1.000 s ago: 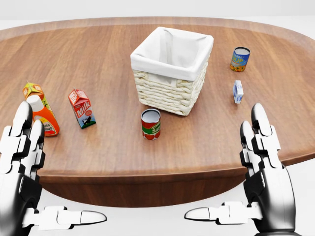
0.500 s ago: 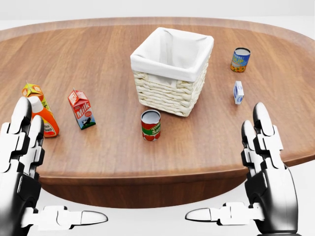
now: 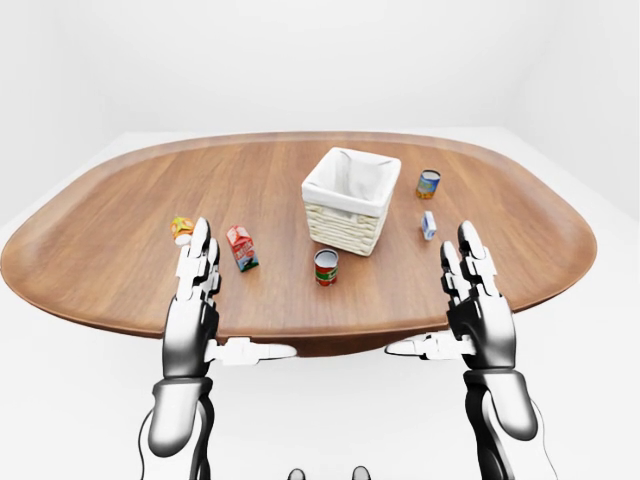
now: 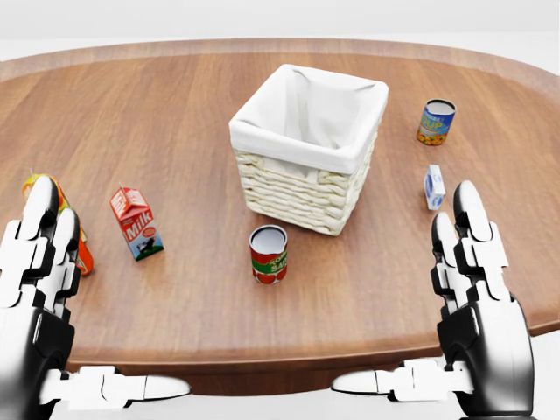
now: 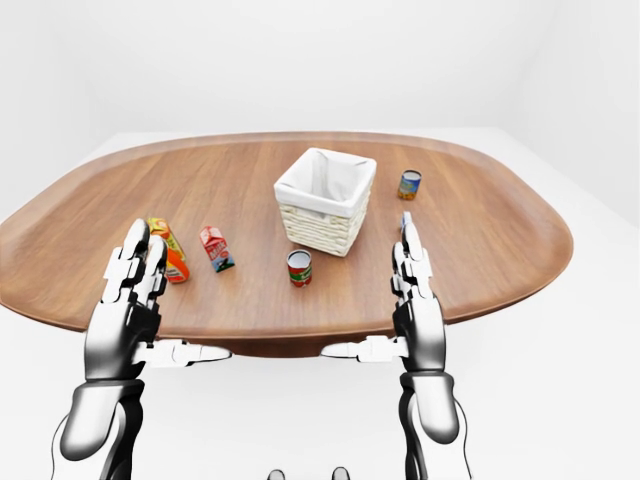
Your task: Pick the milk and place it in the basket.
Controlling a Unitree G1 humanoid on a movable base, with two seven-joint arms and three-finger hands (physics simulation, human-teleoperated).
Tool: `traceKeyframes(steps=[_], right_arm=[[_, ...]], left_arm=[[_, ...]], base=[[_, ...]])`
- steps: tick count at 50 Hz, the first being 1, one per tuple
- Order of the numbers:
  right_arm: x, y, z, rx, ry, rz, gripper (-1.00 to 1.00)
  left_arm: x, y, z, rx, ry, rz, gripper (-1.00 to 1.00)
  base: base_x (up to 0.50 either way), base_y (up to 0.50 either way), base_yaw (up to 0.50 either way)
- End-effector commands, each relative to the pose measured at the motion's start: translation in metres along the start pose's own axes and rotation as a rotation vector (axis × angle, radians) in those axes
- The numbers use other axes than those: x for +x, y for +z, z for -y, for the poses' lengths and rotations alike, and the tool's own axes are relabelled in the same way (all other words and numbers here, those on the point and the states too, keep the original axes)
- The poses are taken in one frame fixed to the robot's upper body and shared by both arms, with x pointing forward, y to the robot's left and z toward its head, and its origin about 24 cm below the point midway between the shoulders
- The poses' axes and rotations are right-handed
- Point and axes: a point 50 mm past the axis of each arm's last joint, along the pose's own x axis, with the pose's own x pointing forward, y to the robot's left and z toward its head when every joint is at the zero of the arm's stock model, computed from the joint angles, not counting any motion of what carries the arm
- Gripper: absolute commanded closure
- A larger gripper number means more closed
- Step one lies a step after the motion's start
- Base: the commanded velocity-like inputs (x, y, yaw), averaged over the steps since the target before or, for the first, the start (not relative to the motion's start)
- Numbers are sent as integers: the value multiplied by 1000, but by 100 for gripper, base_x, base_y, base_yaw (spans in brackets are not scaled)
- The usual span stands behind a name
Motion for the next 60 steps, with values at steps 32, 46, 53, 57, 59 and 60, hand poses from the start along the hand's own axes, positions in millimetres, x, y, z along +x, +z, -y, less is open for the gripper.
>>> traceKeyframes(steps=[32, 46, 53, 57, 59, 60], right_arm=[[-3, 6, 2, -1, 0, 20, -100], [-4, 6, 1, -3, 2, 20, -100], [-4, 5, 1, -4, 3, 20, -100], [-3, 5, 1, -1, 4, 18, -100], [-4, 5, 0, -2, 5, 19, -100], [-4, 5, 0, -2, 6, 19, -100]], left_arm=[[-7, 15, -3, 28, 6, 47, -100], [-5, 4, -1, 24, 6, 3, -100], [-5, 3, 0, 12, -2, 3, -100], [-4, 5, -2, 20, 13, 11, -100], [-4, 6, -2, 8, 2, 18, -100], [-4, 6, -1, 6, -2, 18, -100]], base=[[24, 0, 0], [24, 0, 0], [24, 0, 0], [24, 0, 0], [24, 0, 0], [24, 0, 0]])
